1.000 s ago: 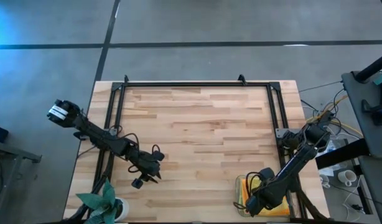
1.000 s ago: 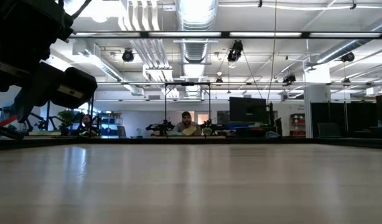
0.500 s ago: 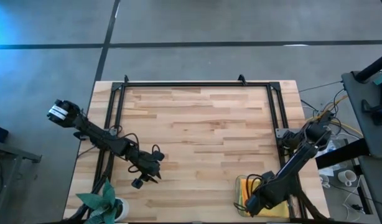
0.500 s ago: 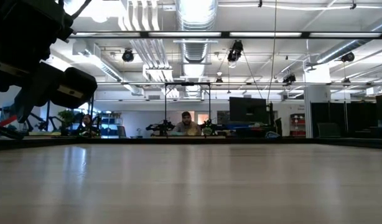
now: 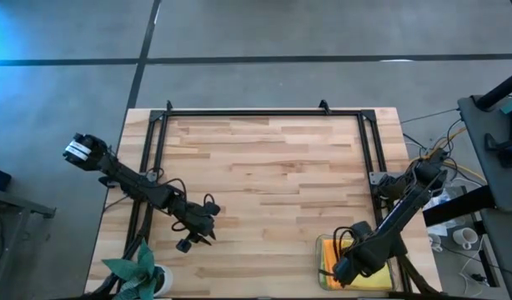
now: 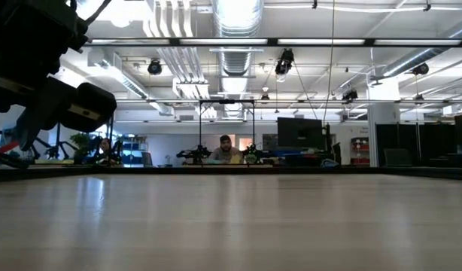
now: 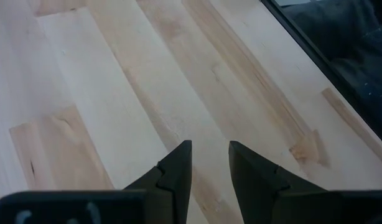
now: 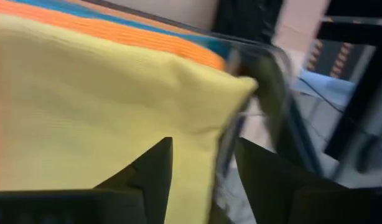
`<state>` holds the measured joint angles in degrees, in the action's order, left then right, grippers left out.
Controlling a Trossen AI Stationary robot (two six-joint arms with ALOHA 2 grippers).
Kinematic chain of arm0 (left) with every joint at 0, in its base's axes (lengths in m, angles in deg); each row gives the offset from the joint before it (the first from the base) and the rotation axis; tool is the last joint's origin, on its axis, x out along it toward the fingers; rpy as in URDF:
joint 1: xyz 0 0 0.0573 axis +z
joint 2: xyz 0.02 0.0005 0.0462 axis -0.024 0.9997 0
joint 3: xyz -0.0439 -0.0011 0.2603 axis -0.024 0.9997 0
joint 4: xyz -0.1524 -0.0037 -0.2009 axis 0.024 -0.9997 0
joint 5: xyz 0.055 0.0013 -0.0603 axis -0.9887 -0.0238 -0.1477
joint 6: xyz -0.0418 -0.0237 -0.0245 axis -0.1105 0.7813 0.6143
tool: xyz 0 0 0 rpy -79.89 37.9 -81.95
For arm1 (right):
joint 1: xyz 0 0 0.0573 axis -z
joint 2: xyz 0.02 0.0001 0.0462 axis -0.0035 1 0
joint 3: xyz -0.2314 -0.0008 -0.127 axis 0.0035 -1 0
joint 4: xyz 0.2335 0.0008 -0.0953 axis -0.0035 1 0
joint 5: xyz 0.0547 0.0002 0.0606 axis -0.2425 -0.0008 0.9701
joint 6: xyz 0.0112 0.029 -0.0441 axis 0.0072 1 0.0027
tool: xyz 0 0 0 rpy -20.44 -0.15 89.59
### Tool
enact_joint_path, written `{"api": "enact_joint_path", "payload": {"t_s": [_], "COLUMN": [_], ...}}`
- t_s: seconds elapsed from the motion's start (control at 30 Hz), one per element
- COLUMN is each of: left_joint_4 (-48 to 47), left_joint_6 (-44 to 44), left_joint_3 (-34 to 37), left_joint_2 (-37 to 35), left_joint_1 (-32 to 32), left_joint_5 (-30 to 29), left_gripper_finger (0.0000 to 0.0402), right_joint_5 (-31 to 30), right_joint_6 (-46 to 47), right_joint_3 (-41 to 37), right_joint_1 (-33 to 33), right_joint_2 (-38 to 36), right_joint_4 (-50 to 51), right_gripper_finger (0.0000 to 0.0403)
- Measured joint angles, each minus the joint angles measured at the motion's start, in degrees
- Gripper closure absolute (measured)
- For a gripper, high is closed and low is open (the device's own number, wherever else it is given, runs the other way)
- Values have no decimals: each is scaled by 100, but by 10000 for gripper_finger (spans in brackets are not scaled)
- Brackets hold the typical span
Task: Fold microfiber towels
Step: Put the yellow microfiber towel into the transparent bin
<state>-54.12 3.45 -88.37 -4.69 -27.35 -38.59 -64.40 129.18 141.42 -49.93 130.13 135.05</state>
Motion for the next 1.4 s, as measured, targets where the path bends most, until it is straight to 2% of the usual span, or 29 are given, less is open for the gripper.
{"api": "enact_joint_path", "payload": {"t_s": [0.23, 0.3, 0.43, 0.6, 0.83, 1.2, 1.3, 1.4], "left_joint_4": [-30, -28, -28, -29, -18, 28, 26, 24], "left_joint_6": [-2, -2, 0, 0, 4, 2, 0, 4], "left_joint_3": [0, 0, 0, -8, -41, -85, -85, -85], "left_joint_2": [0, 0, 0, 0, 2, -15, -17, -17], "left_joint_1": [2, 2, 2, 2, 2, 2, 2, 2], "left_joint_5": [0, 0, 0, 0, 0, 0, 0, 0], "left_gripper_finger": [311, 311, 311, 311, 311, 311, 311, 311], "right_joint_5": [-908, -1006, -1103, -1807, -1921, -1657, -1661, -1664], "right_joint_6": [523, 609, 518, 318, 255, -21, -139, -588], "right_joint_3": [-135, -231, -460, -686, -574, 578, 522, 313], "right_joint_1": [0, 1, 13, 81, 76, -146, -294, -478], "right_joint_2": [-1, 35, 151, 157, 133, -129, -158, -157], "right_joint_4": [-938, -1034, -1349, -2371, -2092, -507, -183, -388], "right_gripper_finger": [237, 240, 239, 231, 228, 226, 236, 264]}}
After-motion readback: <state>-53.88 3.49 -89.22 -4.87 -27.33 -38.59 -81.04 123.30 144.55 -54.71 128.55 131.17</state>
